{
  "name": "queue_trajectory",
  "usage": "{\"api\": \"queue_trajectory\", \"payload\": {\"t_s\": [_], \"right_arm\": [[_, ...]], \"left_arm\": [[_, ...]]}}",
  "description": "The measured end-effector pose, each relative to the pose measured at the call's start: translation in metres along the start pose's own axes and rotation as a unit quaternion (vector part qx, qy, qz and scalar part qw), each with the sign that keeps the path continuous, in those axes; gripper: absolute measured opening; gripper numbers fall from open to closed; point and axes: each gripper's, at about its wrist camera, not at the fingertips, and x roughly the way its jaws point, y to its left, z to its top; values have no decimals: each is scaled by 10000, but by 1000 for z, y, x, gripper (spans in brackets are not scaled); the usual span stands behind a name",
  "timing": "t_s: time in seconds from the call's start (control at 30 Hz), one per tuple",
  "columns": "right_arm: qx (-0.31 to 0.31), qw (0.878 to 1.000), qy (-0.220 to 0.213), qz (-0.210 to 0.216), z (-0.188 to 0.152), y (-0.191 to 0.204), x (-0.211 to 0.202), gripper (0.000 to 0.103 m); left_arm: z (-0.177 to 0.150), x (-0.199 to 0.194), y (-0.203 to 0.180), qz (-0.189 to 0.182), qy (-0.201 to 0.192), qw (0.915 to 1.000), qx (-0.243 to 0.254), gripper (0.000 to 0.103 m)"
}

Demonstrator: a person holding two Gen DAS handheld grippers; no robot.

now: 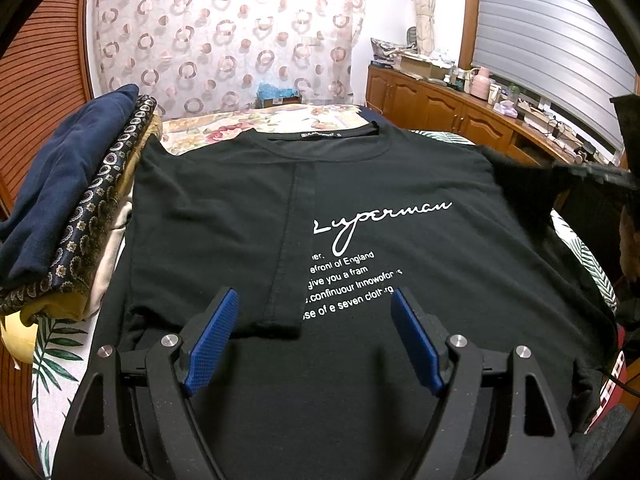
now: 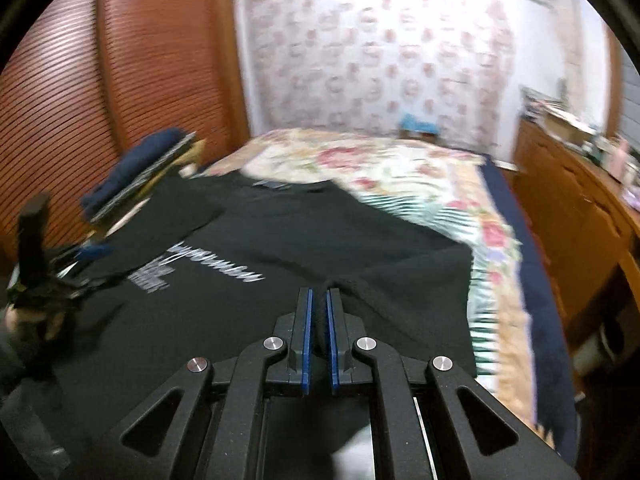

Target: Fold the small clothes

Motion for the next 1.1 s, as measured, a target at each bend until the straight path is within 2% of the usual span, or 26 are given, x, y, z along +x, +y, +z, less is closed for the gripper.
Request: {"api": "queue_trajectory", "payload": {"t_s": [0.13, 0.27, 0.47, 0.53, 0.6, 0.73, 0.83, 0.97, 1.1], "right_arm": [[-165, 9988, 373, 277, -16, 16, 19, 7], [-251, 9979, 552, 237, -26, 14, 31, 7], [-17, 9993, 382, -27, -16, 3, 21, 33], [59, 9993, 304, -221, -14, -6, 16, 47], [149, 9989, 246, -379, -12, -15, 15, 50], [402, 9951, 348, -833, -12, -43, 21, 50], [659, 9914, 516, -1005, -17, -64, 31, 50], [893, 9864, 784, -1134, -25, -79, 44, 50], [1095, 9838, 925, -1074, -30, -86, 55, 50]], "left_arm": [[0, 0, 1, -9, -5, 10000, -27, 79], [0, -1, 1, -13, -12, 10000, -33, 79], [0, -1, 1, -14, -9, 10000, -29, 79], [0, 0, 1, -16, -8, 10000, -29, 79], [0, 0, 1, -13, -6, 10000, -33, 79], [0, 0, 1, -7, -10, 10000, -24, 79], [0, 0, 1, -12, -6, 10000, -24, 79], [-1, 1, 2, -17, 19, 10000, -13, 79], [0, 1, 1, -14, 23, 10000, -9, 79]]}}
